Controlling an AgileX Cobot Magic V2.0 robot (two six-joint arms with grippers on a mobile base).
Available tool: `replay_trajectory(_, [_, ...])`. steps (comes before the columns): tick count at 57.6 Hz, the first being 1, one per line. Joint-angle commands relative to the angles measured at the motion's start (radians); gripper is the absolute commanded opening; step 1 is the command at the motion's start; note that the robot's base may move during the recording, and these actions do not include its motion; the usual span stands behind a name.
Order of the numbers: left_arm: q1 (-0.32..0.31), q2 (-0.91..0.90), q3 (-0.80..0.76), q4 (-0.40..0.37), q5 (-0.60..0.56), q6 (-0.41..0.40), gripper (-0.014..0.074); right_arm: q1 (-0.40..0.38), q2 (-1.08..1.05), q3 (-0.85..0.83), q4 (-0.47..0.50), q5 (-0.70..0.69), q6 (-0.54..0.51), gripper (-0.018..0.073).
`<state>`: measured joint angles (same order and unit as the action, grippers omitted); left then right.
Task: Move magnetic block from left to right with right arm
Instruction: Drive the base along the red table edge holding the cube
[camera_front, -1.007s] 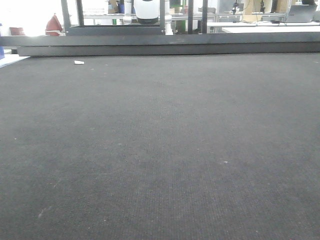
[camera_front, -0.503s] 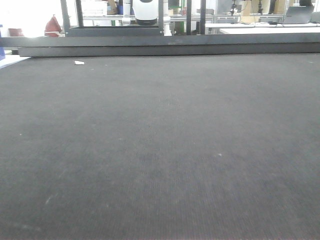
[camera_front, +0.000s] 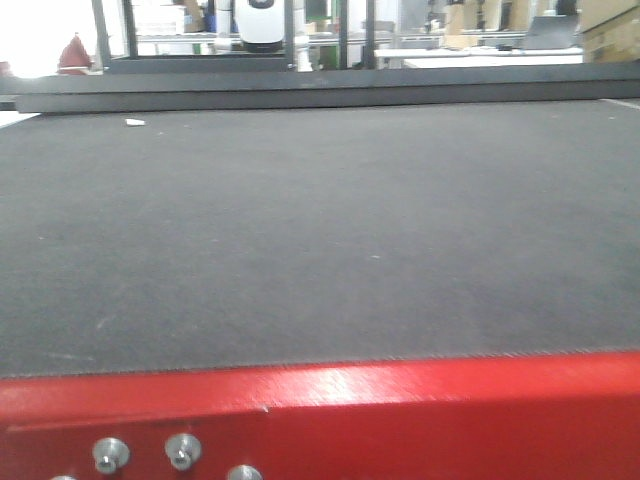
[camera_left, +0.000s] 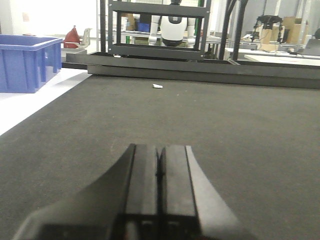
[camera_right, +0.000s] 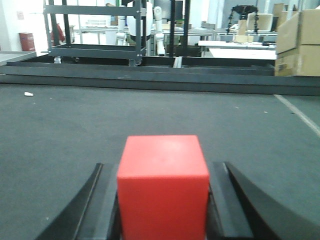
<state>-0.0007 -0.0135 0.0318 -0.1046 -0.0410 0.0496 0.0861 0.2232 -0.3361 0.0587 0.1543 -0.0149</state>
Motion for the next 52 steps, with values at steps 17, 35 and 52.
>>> replay_trajectory(17, [-0.005, -0.013, 0.009, -0.005, -0.092, 0.002, -0.0126, -0.006, 0.009, -0.027, 0.002, -0.085, -0.007, 0.0341])
replay_trajectory(35, [-0.005, -0.013, 0.009, -0.005, -0.092, 0.002, -0.0126, -0.006, 0.009, -0.027, 0.002, -0.085, -0.007, 0.0341])
replay_trajectory(52, [-0.005, -0.013, 0.009, -0.005, -0.092, 0.002, -0.0126, -0.006, 0.009, -0.027, 0.002, -0.085, -0.007, 0.0341])
